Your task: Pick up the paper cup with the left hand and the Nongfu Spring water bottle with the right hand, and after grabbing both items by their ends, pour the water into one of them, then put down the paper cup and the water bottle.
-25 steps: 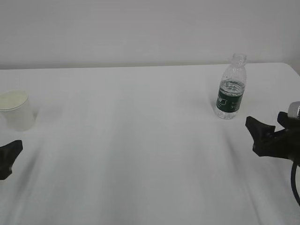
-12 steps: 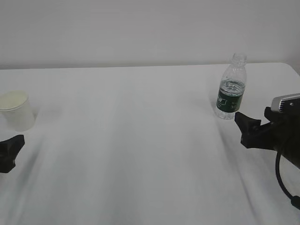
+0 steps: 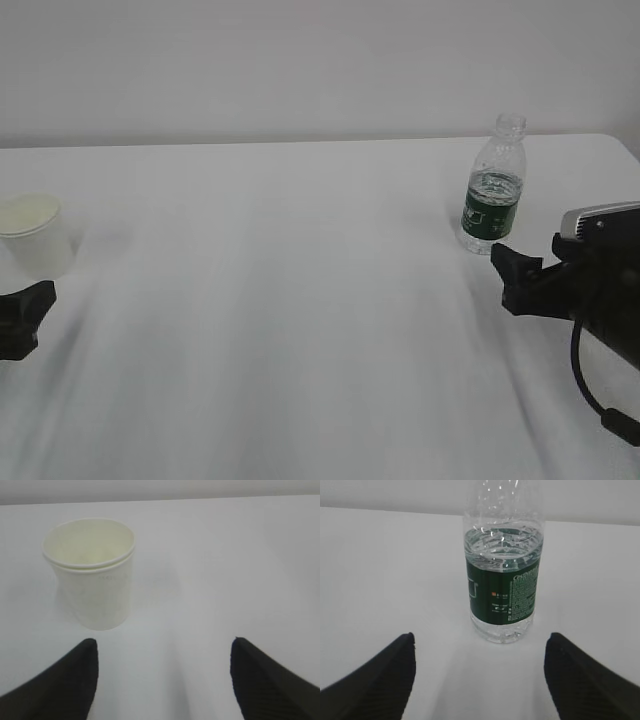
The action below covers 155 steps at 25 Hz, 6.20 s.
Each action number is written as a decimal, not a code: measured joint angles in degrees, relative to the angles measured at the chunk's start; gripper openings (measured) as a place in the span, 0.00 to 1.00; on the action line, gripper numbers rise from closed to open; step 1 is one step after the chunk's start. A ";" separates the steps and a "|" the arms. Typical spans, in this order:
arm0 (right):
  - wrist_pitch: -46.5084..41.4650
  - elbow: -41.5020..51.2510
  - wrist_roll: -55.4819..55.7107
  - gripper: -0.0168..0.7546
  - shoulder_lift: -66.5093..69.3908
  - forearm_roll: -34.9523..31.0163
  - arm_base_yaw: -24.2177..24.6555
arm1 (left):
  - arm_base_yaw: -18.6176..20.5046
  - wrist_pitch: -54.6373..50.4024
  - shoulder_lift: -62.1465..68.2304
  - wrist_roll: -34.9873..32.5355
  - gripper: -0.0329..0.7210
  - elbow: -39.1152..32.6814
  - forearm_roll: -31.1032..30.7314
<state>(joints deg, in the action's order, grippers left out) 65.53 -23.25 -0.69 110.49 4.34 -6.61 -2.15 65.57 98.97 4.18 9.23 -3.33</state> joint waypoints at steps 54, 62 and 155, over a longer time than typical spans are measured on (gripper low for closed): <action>0.12 -16.03 0.00 0.81 14.28 0.00 0.00 | 0.00 0.00 4.53 0.00 0.82 4.02 2.68; 0.12 -17.94 0.00 0.81 14.28 -0.10 0.00 | 0.00 0.00 4.82 0.00 0.82 4.02 2.79; -0.46 -31.15 -1.16 0.64 22.17 -2.48 0.00 | 0.00 0.00 4.82 0.00 0.82 4.02 1.96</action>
<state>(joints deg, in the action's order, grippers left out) 65.07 -54.41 -1.85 132.66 1.86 -6.61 -2.15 65.57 103.79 4.18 13.25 -1.37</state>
